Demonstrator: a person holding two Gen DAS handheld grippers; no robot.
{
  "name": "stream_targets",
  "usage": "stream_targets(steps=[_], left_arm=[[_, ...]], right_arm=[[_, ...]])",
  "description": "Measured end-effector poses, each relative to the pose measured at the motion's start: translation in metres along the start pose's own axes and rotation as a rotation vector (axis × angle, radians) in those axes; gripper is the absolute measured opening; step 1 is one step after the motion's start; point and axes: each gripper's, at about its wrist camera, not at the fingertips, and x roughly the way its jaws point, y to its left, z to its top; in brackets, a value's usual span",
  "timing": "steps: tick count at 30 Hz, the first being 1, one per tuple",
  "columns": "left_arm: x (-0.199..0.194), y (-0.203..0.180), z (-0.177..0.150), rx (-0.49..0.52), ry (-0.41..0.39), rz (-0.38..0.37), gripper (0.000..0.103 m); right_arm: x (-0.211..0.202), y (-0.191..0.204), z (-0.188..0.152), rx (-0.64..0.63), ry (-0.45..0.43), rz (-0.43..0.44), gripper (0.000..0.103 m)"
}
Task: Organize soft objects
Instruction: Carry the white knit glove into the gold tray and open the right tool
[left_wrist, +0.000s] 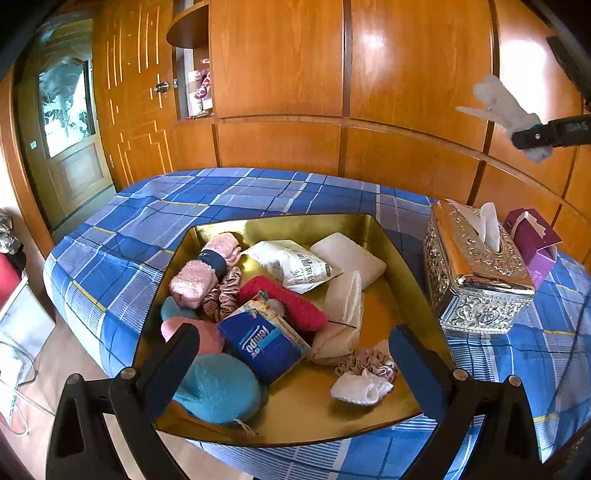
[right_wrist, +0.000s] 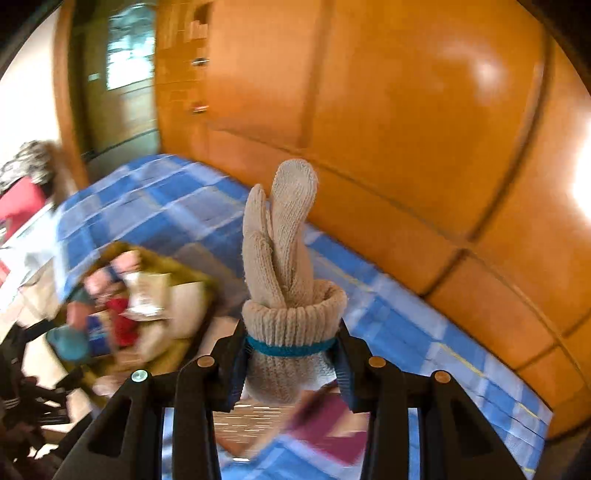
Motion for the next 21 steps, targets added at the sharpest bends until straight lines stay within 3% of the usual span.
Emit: stream_targets(steps=[8, 15, 18, 21], left_arm=[[-0.008, 0.029, 0.005, -0.026, -0.024, 0.072, 0.103], [-0.01, 0.068, 0.002, -0.127, -0.034, 0.114, 0.103], [-0.008, 0.074, 0.001, -0.144, -0.041, 0.122, 0.103], [-0.005, 0.079, -0.001, -0.162, -0.027, 0.103, 0.103]], right_arm=[[0.018, 0.075, -0.032, -0.053, 0.051, 0.201, 0.04], [0.022, 0.136, -0.082, -0.202, 0.141, 0.37, 0.04], [0.029, 0.151, -0.091, -0.221, 0.167, 0.393, 0.04], [0.048, 0.154, -0.083, -0.161, 0.176, 0.382, 0.04]])
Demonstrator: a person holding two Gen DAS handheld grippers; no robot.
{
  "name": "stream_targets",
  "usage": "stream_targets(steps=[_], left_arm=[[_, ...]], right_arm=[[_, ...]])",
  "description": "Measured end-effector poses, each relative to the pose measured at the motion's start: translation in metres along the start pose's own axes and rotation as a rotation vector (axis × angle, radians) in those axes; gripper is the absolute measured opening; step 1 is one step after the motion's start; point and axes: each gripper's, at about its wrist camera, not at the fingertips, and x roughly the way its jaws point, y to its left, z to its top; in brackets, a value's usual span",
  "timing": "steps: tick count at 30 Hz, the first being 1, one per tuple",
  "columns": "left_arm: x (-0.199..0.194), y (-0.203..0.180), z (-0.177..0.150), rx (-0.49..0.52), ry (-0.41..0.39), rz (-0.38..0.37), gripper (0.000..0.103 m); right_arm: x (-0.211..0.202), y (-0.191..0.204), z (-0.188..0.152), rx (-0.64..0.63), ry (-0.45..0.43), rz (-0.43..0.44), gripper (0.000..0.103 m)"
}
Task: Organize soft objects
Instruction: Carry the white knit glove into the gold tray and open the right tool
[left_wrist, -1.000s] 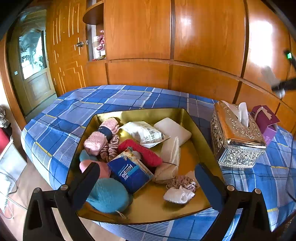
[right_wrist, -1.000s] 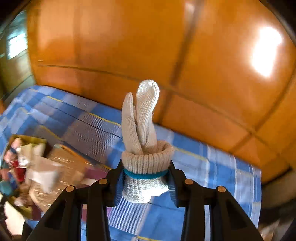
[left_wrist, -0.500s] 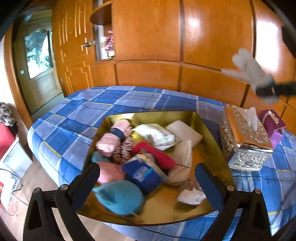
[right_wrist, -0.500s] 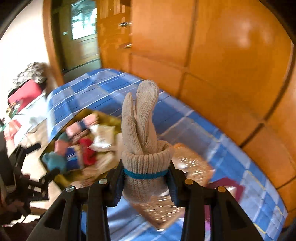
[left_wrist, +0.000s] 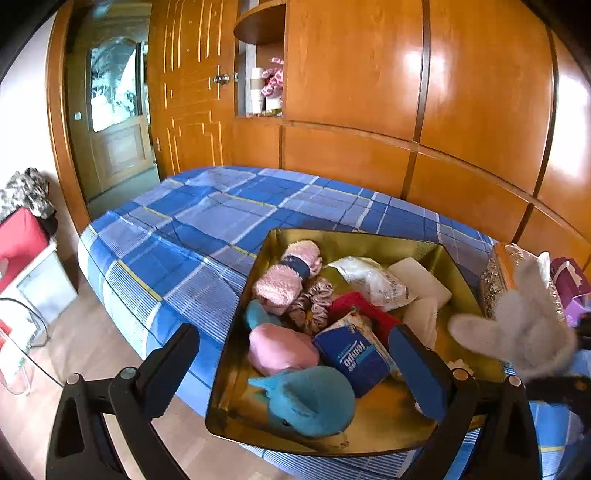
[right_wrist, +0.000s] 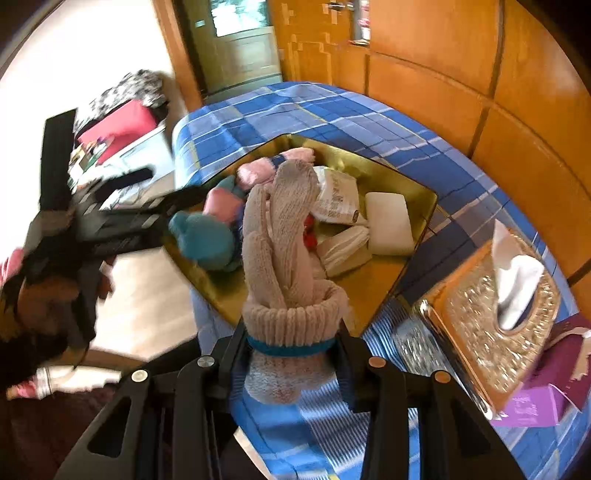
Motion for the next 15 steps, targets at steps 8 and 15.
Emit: stream_targets(steps=[8, 15], left_arm=[[0.002, -0.002, -0.002, 0.002, 0.012, -0.023, 0.103], [0.013, 0.002, -0.006, 0.007, 0.048, 0.004, 0.103]], right_arm=[[0.066, -0.006, 0.043, 0.092, 0.083, -0.027, 0.04], [0.118, -0.016, 0.062, 0.125, 0.14, -0.134, 0.039]])
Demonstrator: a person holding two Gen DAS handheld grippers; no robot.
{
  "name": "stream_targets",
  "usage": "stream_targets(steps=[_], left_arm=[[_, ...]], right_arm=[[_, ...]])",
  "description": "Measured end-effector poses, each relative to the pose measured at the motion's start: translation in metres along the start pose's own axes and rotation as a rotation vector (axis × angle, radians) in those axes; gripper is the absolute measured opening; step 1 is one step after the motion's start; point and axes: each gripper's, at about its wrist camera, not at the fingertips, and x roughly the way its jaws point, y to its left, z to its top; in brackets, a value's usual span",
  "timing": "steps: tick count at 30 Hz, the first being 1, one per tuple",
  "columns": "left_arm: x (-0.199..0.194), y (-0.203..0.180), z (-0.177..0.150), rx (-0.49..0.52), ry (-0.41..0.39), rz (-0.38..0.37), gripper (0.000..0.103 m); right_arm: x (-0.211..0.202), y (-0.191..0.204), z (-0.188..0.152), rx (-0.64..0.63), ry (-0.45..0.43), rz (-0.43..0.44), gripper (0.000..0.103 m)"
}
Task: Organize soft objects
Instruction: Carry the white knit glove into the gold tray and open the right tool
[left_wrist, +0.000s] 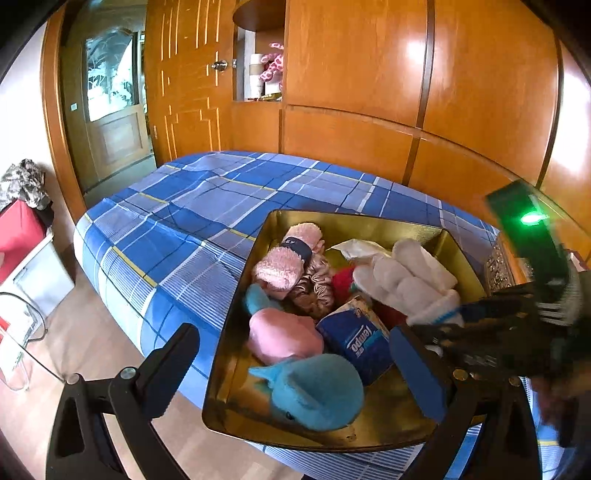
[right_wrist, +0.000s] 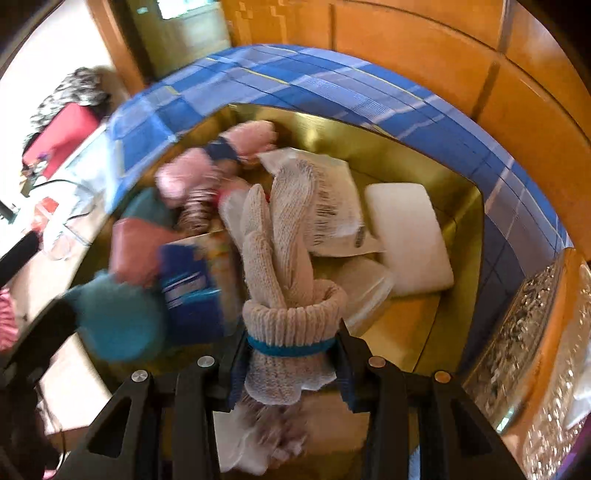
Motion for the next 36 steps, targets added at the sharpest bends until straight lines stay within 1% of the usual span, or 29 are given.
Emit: stream_targets(steps=[1, 3, 6, 9, 12, 14, 16, 18, 21, 23, 25, 27, 31, 36], left_arm=[[0.001, -0.001, 0.0, 0.004, 0.003, 0.007, 0.103], [0.002, -0.002, -0.001, 0.01, 0.01, 0.013, 0.103], [0.004, -0.003, -0.001, 0.013, 0.026, 0.014, 0.103], [0.002, -0.005, -0.002, 0.011, 0.022, 0.009, 0.103], [-0.003, -0.006, -0.001, 0.015, 0.003, 0.013, 0.103], [-0.003, -0.005, 0.0, 0.008, 0.005, 0.011, 0.103], [-0.004, -0.005, 0.0, 0.004, 0.009, 0.014, 0.103], [-0.007, -0.006, 0.001, 0.003, -0.001, 0.019, 0.103], [-0.012, -0.008, 0.002, 0.004, -0.02, 0.021, 0.103], [-0.014, -0.01, 0.002, 0.008, -0.025, 0.018, 0.103], [-0.017, -0.013, 0.003, 0.015, -0.031, 0.019, 0.103], [-0.019, -0.015, 0.003, 0.021, -0.037, 0.016, 0.103], [-0.025, -0.019, 0.003, 0.022, -0.053, 0.015, 0.103], [-0.035, -0.028, 0.003, 0.029, -0.089, 0.003, 0.103]], right_arm=[[0.005, -0.001, 0.001, 0.0, 0.007, -0.027, 0.039], [0.009, -0.001, 0.001, -0.003, -0.002, -0.048, 0.039], [0.008, 0.0, 0.001, -0.021, -0.014, -0.099, 0.038], [0.007, 0.002, -0.002, -0.021, -0.02, -0.15, 0.038], [0.001, 0.011, -0.015, -0.067, -0.027, -0.15, 0.039], [0.001, 0.008, -0.015, -0.045, -0.031, -0.138, 0.039], [0.0, 0.005, -0.016, -0.019, -0.039, -0.131, 0.042], [-0.001, 0.006, -0.017, -0.017, -0.053, -0.13, 0.044], [-0.005, 0.003, -0.02, 0.022, -0.067, -0.106, 0.046], [-0.008, 0.002, -0.02, 0.033, -0.079, -0.109, 0.048], [-0.014, 0.001, -0.02, 0.044, -0.103, -0.118, 0.058], [-0.024, -0.001, -0.021, 0.058, -0.139, -0.124, 0.063], [-0.046, 0.001, -0.028, 0.068, -0.205, -0.154, 0.063], [-0.078, -0.002, -0.049, 0.115, -0.32, -0.246, 0.063]])
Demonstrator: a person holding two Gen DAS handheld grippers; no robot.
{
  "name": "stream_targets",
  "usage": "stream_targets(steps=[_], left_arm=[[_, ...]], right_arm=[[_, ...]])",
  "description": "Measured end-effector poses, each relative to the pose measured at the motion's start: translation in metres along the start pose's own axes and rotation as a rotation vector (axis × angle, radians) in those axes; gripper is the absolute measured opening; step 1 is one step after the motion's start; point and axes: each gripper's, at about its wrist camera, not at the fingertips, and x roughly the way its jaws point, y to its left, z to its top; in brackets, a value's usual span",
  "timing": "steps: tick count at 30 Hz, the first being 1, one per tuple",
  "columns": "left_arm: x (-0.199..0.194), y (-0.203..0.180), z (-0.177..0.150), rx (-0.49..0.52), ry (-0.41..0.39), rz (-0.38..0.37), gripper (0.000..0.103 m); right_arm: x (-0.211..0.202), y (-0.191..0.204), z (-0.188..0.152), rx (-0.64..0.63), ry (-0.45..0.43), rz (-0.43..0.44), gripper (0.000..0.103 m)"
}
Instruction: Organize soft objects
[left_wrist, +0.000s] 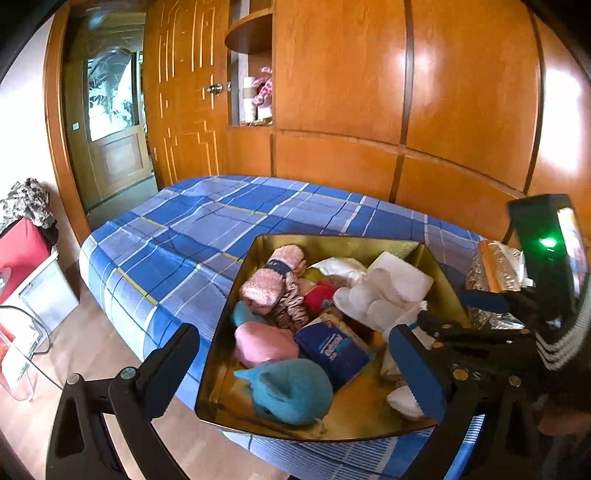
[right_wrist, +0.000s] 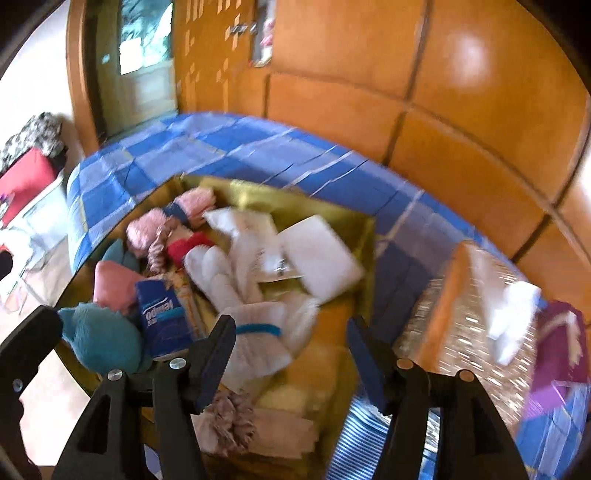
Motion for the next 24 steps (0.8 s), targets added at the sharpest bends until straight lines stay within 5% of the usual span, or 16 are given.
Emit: stream_targets(steps=[12, 24], left_arm=[[-0.017, -0.033, -0.007, 0.055, -0.043, 0.015, 0.103], [-0.022, -0.043, -0.013, 0.065, -0.041, 0.016, 0.103]], right_arm=[[-0.047, -0.043, -0.041, 0.219, -0.144, -0.123, 0.063], [-0.054, -0.045, -0.048, 0.235, -0.179, -0.145, 0.063]])
